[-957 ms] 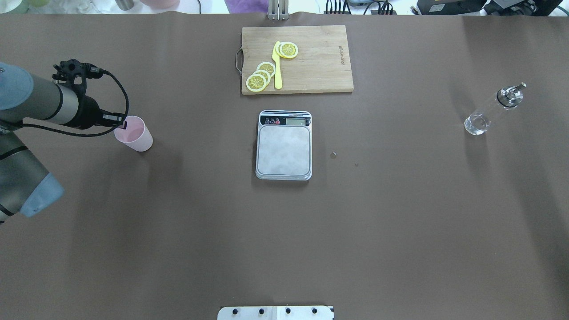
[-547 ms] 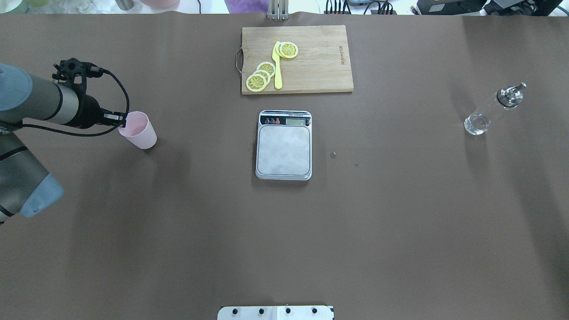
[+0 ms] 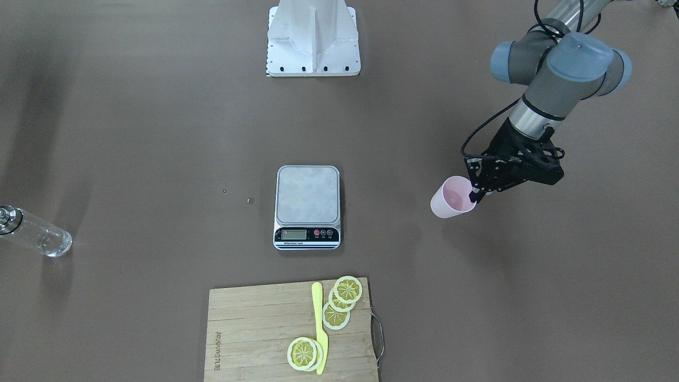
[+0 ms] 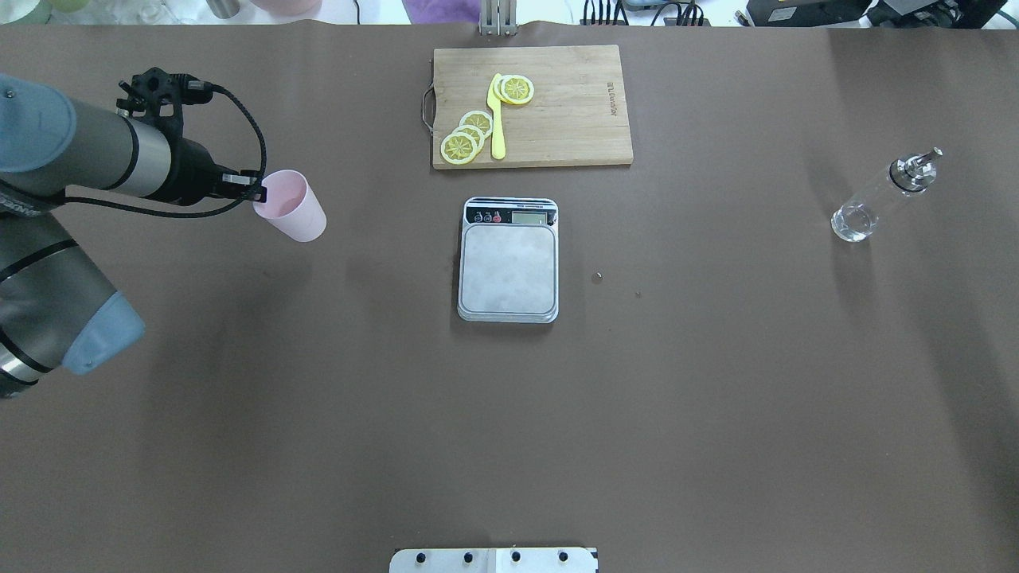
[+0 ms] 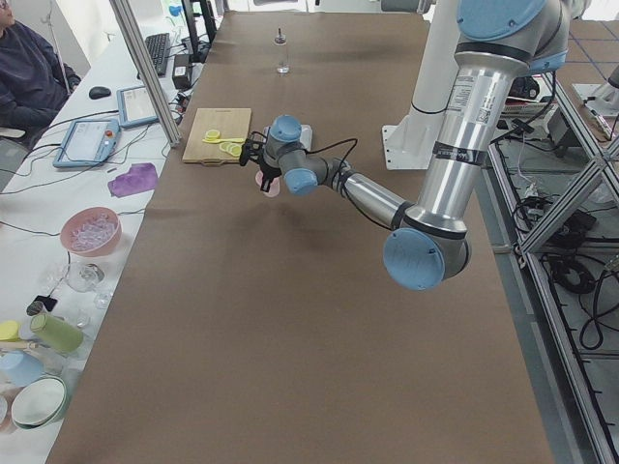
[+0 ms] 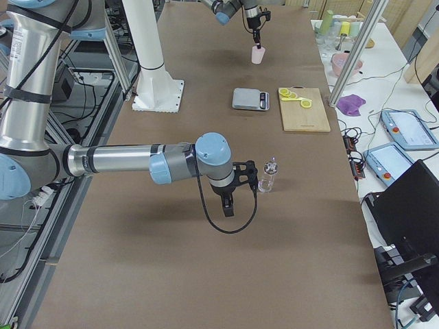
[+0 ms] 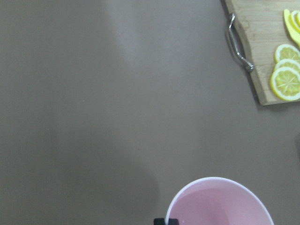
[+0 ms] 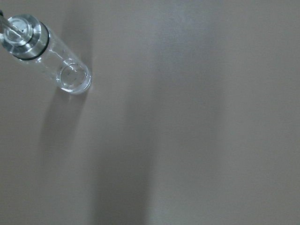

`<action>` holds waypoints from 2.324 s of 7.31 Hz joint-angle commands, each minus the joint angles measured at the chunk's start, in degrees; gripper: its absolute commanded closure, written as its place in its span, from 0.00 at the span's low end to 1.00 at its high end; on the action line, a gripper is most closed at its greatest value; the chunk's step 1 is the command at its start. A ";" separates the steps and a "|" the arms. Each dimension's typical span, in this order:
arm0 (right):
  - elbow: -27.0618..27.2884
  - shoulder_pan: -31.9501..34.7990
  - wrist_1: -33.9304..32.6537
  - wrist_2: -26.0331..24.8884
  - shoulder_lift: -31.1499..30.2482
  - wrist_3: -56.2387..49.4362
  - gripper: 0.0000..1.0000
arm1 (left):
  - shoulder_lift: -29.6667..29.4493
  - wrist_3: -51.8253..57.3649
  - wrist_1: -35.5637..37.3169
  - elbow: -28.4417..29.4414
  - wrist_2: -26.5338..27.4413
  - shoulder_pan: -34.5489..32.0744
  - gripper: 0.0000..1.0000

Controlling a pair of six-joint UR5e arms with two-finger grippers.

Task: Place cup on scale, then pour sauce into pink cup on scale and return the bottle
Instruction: 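Carry the pink cup with the left gripper onto the scale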

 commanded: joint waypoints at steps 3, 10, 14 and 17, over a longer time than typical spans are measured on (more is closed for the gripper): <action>0.00 -0.06 0.06 0.00 -0.45 0.00 0.00 | -15.63 -8.42 15.32 -0.81 11.04 10.19 1.00; 0.18 -0.06 0.06 0.00 -0.54 -0.09 0.00 | -26.04 -12.66 21.60 6.22 22.48 18.74 1.00; 0.09 0.03 2.33 0.09 -1.50 0.09 0.00 | -25.60 -12.48 21.60 6.13 23.80 20.06 1.00; 0.09 0.03 2.35 0.18 -1.69 0.09 0.00 | -25.69 -12.48 21.60 6.13 27.75 22.17 1.00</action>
